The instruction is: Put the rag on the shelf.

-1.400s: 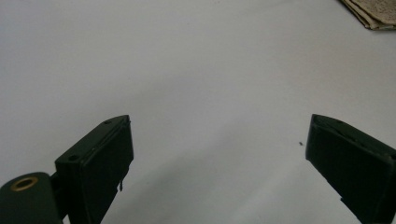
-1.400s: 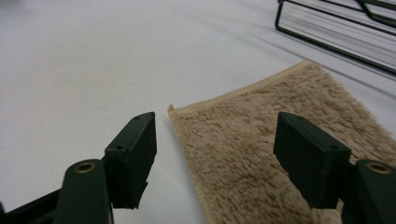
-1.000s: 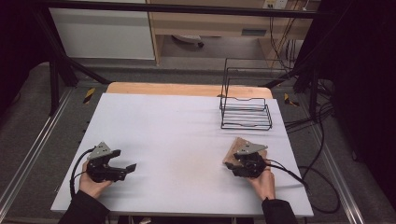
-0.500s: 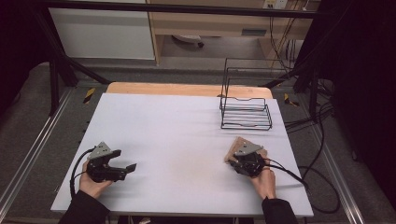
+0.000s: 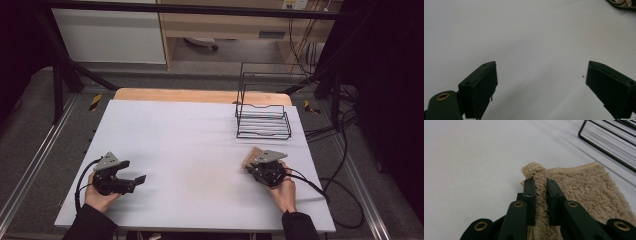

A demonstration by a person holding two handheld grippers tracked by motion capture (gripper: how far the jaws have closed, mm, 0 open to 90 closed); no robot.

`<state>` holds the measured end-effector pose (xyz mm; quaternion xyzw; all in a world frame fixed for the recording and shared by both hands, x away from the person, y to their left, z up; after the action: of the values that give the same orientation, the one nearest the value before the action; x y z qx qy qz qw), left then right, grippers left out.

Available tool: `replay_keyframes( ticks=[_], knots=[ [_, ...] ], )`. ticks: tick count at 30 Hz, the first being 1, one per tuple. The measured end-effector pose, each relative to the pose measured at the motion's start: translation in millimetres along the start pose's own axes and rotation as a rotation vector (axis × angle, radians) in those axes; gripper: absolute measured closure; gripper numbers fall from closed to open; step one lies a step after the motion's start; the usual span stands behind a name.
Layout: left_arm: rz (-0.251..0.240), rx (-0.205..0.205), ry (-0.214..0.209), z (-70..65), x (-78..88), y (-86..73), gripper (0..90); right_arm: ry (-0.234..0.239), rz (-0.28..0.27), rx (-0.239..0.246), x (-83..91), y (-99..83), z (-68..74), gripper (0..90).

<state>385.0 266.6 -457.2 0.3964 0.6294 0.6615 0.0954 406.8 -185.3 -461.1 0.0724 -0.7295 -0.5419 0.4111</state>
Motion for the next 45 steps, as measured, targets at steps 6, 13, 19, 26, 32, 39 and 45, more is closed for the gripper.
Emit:
replay_keyframes(
  ticks=[6, 13, 19, 26, 32, 39, 45],
  knots=[
    [0.000, -0.004, 0.001, -0.5, -0.1, 0.5, 10.3, 0.099, -0.057, -0.035, -2.9, 12.9, 20.9, 80.0],
    [0.000, -0.003, 0.003, -0.2, 0.3, 0.5, 10.4, 0.209, -0.080, -0.040, -12.9, 22.0, 50.3, 79.8],
    [0.000, -0.004, 0.004, -0.3, 0.3, 0.6, 10.4, 0.279, -0.062, -0.020, -20.9, 23.8, 70.2, 79.5],
    [0.001, -0.002, 0.005, -0.3, 0.5, 0.7, 10.2, 0.349, -0.049, -0.017, -23.9, 23.2, 87.9, 79.0],
    [0.002, -0.003, 0.004, -0.7, 0.5, 0.8, 10.2, 0.370, -0.012, -0.017, -30.0, 17.4, 92.8, 73.5],
    [0.005, 0.001, 0.002, -1.0, -0.1, 0.8, 9.9, 0.358, -0.073, -0.037, -17.2, 26.3, 84.4, 54.6],
    [0.009, 0.003, 0.002, -1.6, -1.2, 0.9, 9.7, 0.246, -0.120, -0.150, 3.3, 21.7, 44.9, 37.7]
  ],
)
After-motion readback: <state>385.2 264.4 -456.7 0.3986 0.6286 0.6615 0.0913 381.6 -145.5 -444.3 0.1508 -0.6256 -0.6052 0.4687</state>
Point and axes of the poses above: each handheld gripper's, and its own axes: x roughly backward along the jaws, y roughly out of its top, z roughly to its left, the point moved 4 cm from there along -x, roughly forward along the jaws, and after that the axes turned 11 degrees about -z, right-handed, at the moved point
